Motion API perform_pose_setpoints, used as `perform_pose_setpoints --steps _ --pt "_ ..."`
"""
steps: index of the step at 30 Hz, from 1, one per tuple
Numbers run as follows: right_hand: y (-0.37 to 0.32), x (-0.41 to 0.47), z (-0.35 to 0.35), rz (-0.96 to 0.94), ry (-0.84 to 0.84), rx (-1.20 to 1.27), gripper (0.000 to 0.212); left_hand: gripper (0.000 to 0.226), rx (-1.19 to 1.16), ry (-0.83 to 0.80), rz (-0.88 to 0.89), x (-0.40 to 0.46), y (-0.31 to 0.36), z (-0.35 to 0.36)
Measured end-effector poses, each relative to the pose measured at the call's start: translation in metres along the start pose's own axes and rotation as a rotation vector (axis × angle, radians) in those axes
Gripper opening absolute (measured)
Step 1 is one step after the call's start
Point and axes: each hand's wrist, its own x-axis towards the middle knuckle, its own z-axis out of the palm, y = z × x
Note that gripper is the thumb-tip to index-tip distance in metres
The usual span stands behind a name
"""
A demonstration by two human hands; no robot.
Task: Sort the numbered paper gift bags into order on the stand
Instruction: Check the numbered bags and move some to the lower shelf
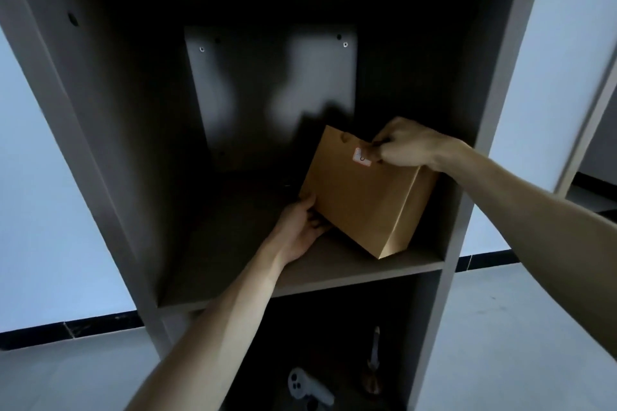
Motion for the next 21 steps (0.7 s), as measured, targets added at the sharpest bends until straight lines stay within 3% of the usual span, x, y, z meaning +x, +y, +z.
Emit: perform_pose_setpoints --steps 8,14,21 --pt "0.001 0.019 0.002 0.013 -0.036 -0.020 0.022 0.046 0.160 0.025 0.049 0.014 -0.008 0.001" --pt "-0.010 0.018 -0.003 0.007 -0.036 -0.255 0.020 0.049 0.297 -0.018 0.073 0.012 -0.008 0.005" --pt "-0.005 0.004 0.000 0.080 0.103 -0.458 0.045 0.048 0.919 0.016 0.255 0.023 -0.013 0.037"
